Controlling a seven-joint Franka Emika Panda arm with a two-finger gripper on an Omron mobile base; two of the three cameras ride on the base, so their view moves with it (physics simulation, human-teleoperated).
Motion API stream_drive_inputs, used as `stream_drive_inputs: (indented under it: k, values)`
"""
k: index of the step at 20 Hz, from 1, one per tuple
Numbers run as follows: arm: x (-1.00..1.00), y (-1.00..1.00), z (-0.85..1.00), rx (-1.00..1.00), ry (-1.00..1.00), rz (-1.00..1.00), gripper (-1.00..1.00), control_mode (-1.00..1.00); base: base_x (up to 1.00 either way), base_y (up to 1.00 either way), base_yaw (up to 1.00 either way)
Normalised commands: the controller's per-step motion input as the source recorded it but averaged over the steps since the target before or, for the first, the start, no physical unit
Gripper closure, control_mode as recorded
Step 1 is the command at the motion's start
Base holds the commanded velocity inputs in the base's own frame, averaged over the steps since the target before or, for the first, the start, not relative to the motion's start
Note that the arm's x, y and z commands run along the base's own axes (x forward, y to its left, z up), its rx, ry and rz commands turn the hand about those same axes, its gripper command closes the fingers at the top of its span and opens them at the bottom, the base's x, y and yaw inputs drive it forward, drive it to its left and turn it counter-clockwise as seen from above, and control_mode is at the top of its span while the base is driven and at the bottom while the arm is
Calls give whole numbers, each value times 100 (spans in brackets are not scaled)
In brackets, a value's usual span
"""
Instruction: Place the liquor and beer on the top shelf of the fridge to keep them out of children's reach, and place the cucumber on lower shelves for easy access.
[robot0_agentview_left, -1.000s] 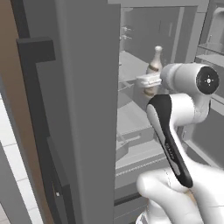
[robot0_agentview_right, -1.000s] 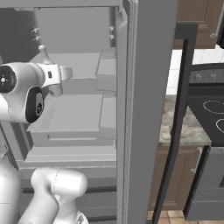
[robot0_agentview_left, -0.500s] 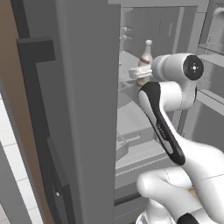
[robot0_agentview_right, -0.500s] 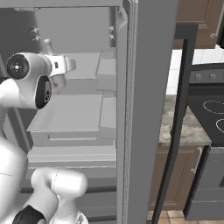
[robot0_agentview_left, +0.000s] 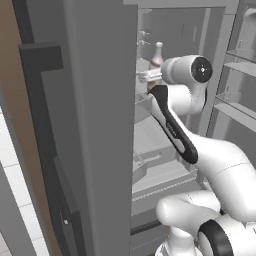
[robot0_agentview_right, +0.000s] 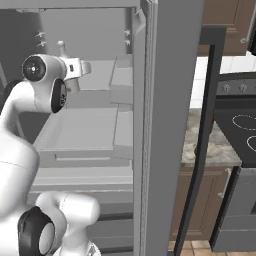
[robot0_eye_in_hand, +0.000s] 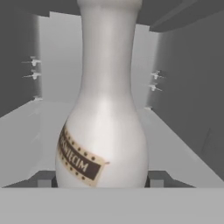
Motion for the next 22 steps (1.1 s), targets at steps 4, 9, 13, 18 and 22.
stream_drive_inputs:
  k: [4, 9, 13, 18, 22]
  values:
    - [68, 4, 0, 5, 0, 0, 100, -100, 0, 0, 0]
    - [67, 2, -2, 6, 0, 0, 100, -100, 0, 0, 0]
    - [64, 13, -24, 0, 0, 0, 100, -100, 0, 0, 0]
    - [59, 18, -32, 0, 0, 0, 100, -100, 0, 0, 0]
    - [56, 19, -29, 0, 0, 0, 100, -100, 0, 0, 0]
